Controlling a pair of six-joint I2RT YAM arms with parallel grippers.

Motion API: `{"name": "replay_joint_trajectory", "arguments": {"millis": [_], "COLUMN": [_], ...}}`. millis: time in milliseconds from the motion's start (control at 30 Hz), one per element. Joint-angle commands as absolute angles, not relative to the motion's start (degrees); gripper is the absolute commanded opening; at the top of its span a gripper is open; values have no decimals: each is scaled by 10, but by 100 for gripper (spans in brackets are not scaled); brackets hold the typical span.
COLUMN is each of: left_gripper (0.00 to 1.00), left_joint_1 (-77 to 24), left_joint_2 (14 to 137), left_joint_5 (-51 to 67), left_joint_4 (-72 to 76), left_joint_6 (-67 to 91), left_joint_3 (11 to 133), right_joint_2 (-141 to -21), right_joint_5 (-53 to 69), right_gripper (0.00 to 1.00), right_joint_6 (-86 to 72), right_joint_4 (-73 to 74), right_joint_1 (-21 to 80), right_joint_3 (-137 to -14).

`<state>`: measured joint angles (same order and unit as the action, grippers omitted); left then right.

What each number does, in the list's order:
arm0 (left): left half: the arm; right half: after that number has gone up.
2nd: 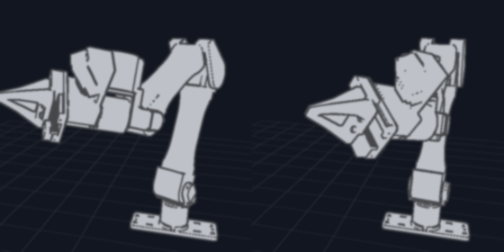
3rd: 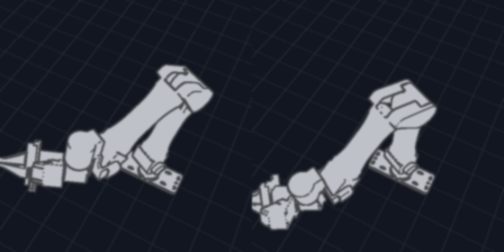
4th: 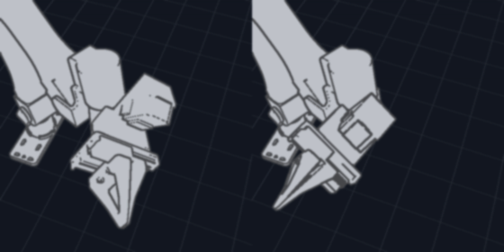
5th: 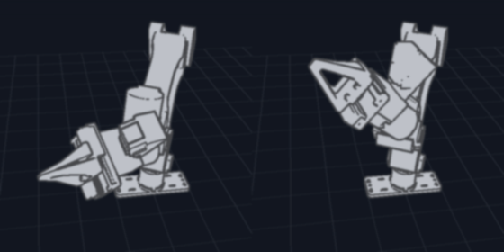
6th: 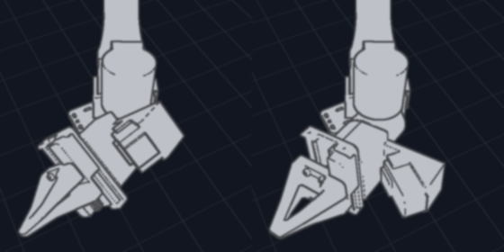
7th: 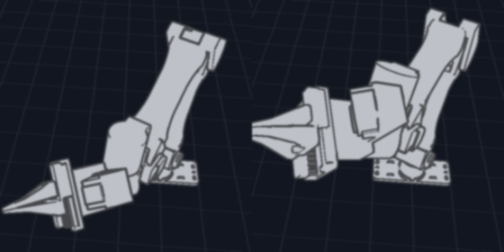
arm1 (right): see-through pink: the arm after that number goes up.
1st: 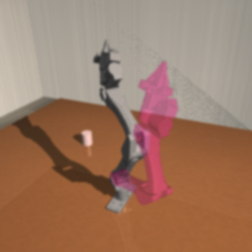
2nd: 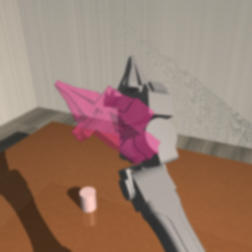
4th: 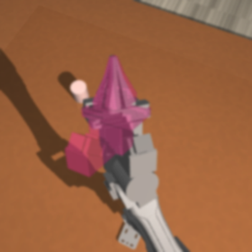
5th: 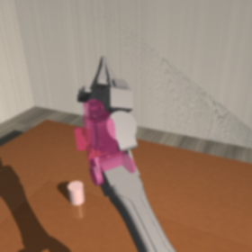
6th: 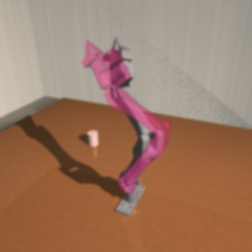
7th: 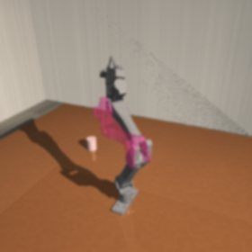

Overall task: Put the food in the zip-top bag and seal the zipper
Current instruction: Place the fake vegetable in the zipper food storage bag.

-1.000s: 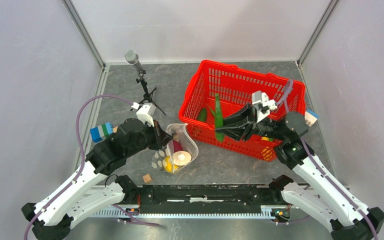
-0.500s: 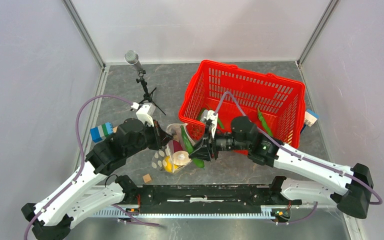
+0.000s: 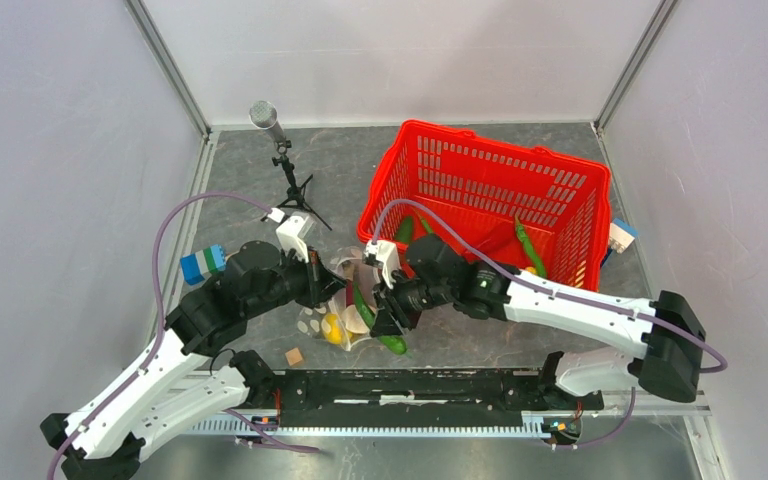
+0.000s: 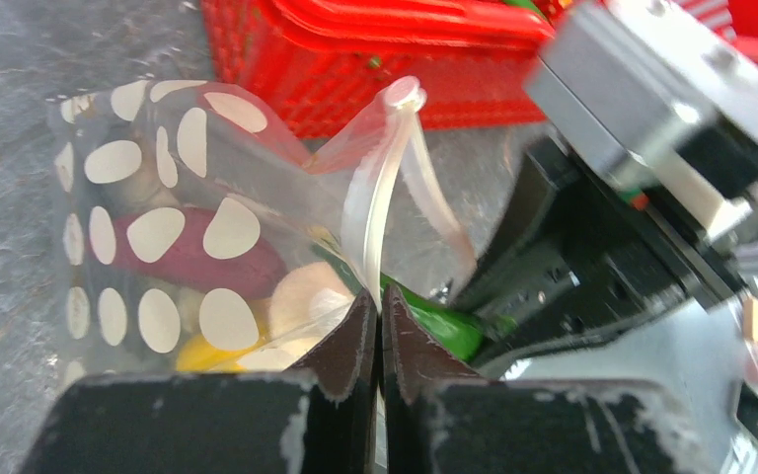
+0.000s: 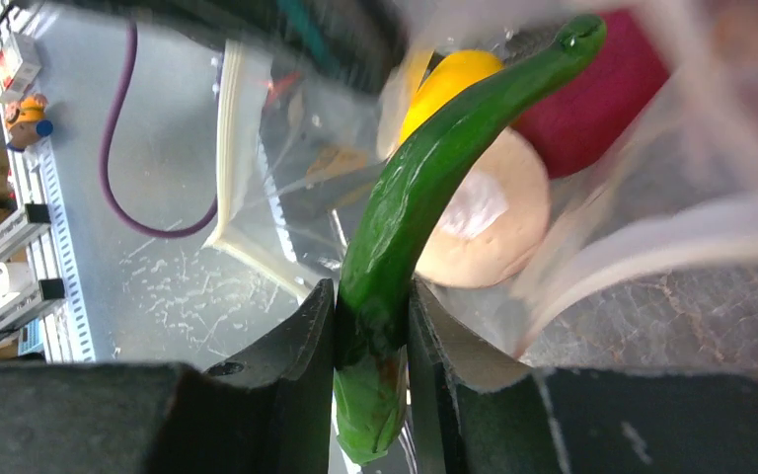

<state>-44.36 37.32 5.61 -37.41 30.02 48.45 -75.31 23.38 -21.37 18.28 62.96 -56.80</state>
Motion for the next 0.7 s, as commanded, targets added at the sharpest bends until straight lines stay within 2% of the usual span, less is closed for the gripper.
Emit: {"name": "replay_joint_trajectory", "arguments": {"millis": [0, 200, 300, 500, 600, 667], "left_gripper": [4, 3, 4, 4, 4, 4], "left_joint_1": [-443, -444, -444, -445, -445, -444], "left_joint_2": [369, 364, 362, 383, 387, 384], "left_joint_5": [175, 191, 197, 209, 199, 194], "left_joint_4": [-352, -367, -361, -368, -373, -374], "left_joint_6": [247, 248, 259, 259, 258, 256], "left_joint_3": [478, 473, 470, 469, 469, 469], "right_joint_2": [-777, -815, -825, -854, -858, -849], "right_joint_5": [190, 105, 59, 35, 16, -16], "right_gripper": [21, 21, 26, 30, 33, 40], "right_joint_6": [-217, -253, -284, -316, -335, -357], "right_joint_4": [201, 208, 191, 166, 148, 132], "right_joint_1": [631, 632, 631, 631, 631, 631], "right_joint_3": [-634, -659, -667, -696, -695, -680]}}
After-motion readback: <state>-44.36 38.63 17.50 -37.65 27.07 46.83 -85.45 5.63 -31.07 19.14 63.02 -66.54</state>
